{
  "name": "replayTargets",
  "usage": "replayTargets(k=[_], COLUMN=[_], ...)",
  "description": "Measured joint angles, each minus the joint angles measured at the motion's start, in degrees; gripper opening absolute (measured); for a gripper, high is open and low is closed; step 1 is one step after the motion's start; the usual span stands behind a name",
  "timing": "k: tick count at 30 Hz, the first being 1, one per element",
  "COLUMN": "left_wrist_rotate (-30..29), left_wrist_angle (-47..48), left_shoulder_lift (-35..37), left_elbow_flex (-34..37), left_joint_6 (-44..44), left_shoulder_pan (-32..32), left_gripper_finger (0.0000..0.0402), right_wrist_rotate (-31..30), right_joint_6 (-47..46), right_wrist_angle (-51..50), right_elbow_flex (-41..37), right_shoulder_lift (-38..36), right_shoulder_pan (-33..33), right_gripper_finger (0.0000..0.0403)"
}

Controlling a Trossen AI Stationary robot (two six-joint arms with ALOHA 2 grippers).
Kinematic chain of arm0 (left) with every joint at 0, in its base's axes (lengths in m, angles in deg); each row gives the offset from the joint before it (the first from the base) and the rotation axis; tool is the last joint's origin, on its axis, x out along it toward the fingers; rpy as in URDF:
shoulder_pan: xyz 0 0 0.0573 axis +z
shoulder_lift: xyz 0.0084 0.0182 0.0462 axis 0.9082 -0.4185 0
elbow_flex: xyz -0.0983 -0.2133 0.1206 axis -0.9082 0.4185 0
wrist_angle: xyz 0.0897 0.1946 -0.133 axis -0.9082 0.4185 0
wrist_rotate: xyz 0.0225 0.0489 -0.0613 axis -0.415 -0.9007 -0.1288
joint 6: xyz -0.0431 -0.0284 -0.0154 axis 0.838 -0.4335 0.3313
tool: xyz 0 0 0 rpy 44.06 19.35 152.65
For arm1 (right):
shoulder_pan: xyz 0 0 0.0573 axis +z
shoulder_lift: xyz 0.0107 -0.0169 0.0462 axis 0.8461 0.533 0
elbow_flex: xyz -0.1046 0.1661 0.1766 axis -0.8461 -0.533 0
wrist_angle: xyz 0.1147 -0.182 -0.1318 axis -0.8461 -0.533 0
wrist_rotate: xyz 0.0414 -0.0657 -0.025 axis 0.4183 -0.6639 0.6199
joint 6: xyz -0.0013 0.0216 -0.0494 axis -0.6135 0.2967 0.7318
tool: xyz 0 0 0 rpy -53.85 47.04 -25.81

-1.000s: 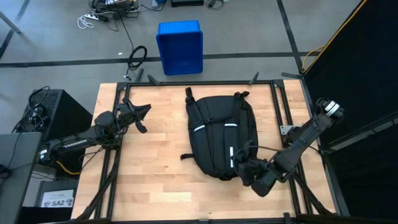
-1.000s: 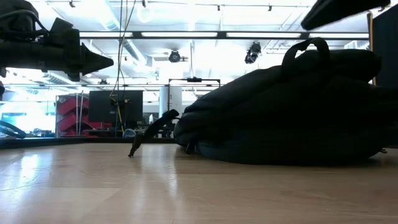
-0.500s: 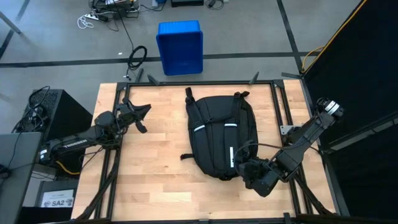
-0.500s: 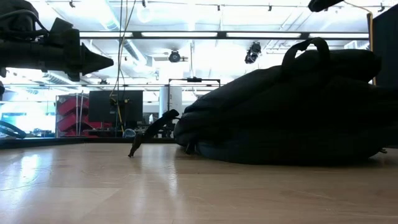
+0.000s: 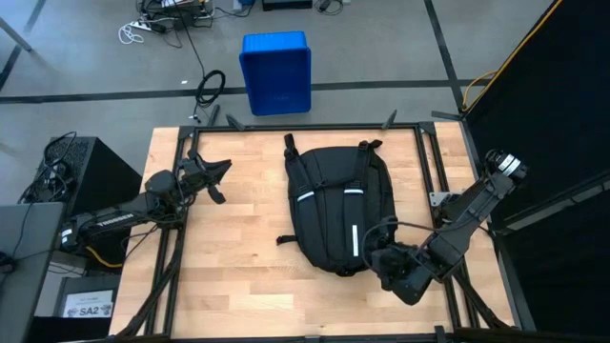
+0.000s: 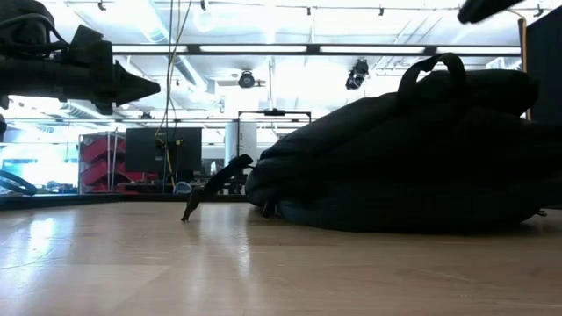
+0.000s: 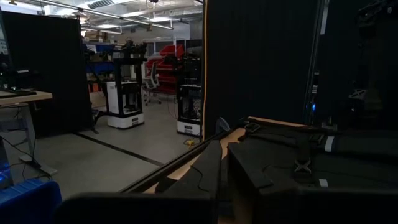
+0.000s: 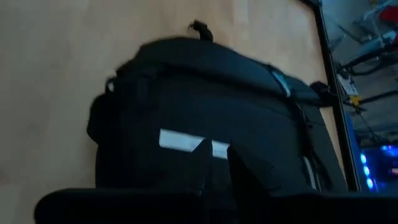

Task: Unpack backpack
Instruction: Open the black backpack

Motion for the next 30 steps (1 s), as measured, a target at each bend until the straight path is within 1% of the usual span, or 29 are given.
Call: replayTargets(k=[4, 11, 13, 18, 22, 27, 30], left_wrist_rotate=[0.0, 0.0, 0.0, 0.0, 0.0, 0.0, 0.0], left_wrist_angle=[0.0, 0.0, 0.0, 0.0, 0.0, 0.0, 0.0], left_shoulder_lift=[0.0, 0.0, 0.0, 0.0, 0.0, 0.0, 0.0], left_elbow_flex=[0.0, 0.0, 0.0, 0.0, 0.0, 0.0, 0.0], left_joint_6=[0.0, 0.0, 0.0, 0.0, 0.0, 0.0, 0.0], left_shoulder_pan=[0.0, 0.0, 0.0, 0.0, 0.0, 0.0, 0.0], left_gripper_finger=[0.0000, 0.0000, 0.0000, 0.0000, 0.0000, 0.0000, 0.0000], right_wrist_rotate=[5.1, 6.5, 6.6, 6.5, 3.1, -2.3, -3.9], right_joint_6=[-1.4, -2.5, -2.5, -0.7, 2.0, 4.9, 6.7], right_wrist_angle=[-0.7, 0.0, 2.3, 12.6, 16.5, 16.4, 16.5], right_elbow_flex=[0.0, -1.5, -3.4, -10.7, -14.4, -15.2, -15.2], right_shoulder_lift=[0.0, 0.1, 0.1, 0.1, 0.1, 0.1, 0.1], right_shoulder_pan=[0.0, 2.3, 2.8, 3.2, 3.2, 3.0, 2.8], right_gripper_finger=[0.0048, 0.0101, 0.0120, 0.0176, 0.0223, 0.0276, 0.0298])
